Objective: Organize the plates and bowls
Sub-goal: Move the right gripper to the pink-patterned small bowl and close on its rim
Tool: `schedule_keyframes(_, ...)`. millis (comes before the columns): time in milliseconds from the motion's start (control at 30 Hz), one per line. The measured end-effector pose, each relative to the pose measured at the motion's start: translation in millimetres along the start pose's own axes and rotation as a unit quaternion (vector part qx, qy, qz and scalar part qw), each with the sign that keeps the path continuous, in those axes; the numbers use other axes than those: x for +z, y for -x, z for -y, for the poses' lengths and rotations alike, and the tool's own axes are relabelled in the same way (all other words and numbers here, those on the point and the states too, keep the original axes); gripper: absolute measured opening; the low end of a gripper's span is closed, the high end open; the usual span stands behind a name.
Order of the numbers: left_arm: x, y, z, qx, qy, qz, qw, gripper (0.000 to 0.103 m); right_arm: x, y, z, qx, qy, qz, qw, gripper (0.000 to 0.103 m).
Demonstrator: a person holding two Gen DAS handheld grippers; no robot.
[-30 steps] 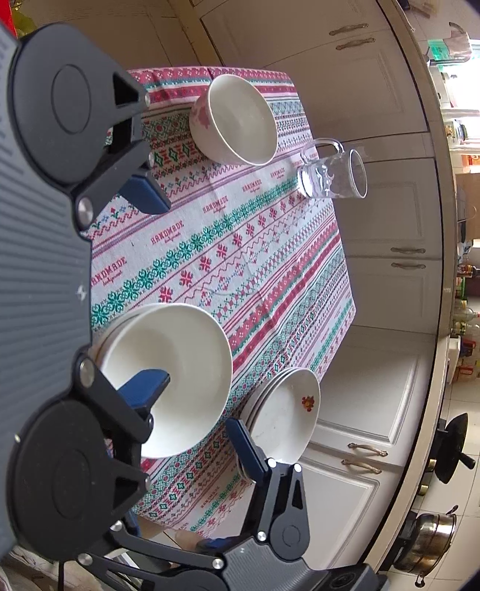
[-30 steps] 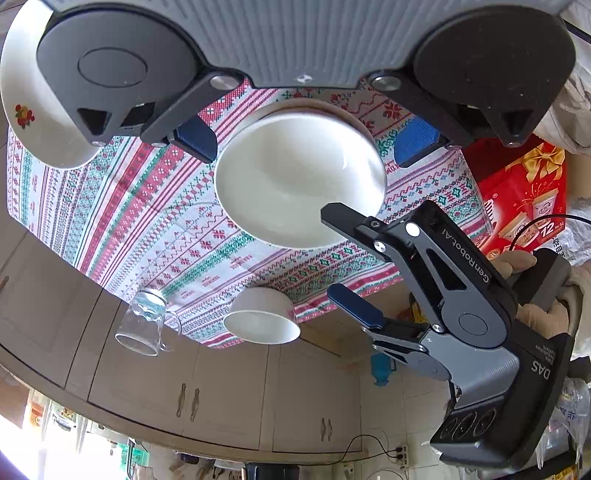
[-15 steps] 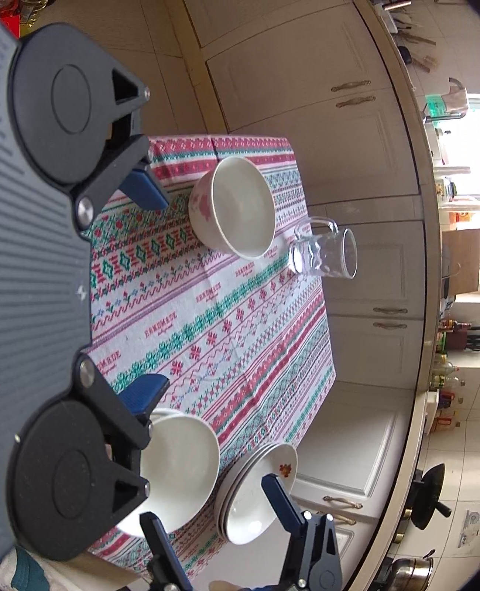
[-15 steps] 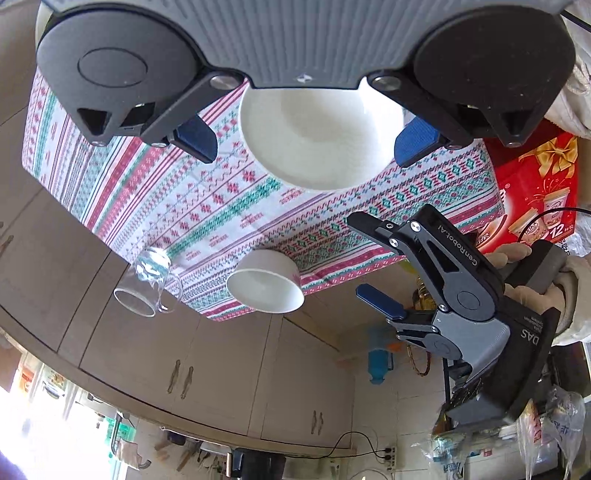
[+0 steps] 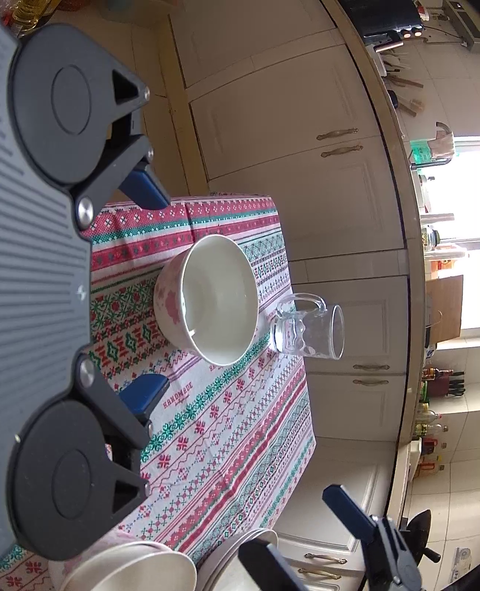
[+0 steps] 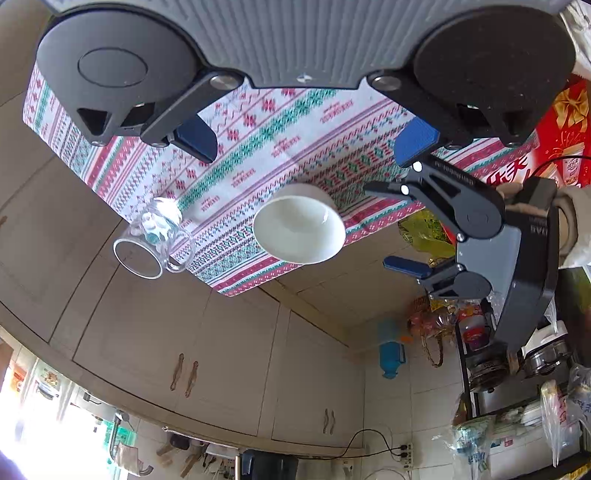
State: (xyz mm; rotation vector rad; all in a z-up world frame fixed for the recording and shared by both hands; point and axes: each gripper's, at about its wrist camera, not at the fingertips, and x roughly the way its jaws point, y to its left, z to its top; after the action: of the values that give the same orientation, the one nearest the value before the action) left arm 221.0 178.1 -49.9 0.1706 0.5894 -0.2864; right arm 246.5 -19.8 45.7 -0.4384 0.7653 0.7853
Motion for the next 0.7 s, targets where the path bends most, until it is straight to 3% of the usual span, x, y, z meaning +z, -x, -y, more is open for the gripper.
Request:
schedule_keyframes(400,0.1,-44.2,-6.6,-0.025,0.011,0.001,0.9996,0.095,48.1,-79.8,27.7,0.046,0.013,-0.055,0.997,0.103)
schedule_keyframes(700,0.2,-60.5,-9.7,-0.043,0.019,0.006,0.9989,0.094,60.9,-134.4,44.3,0.061,0.004,-0.091,0.994,0.096)
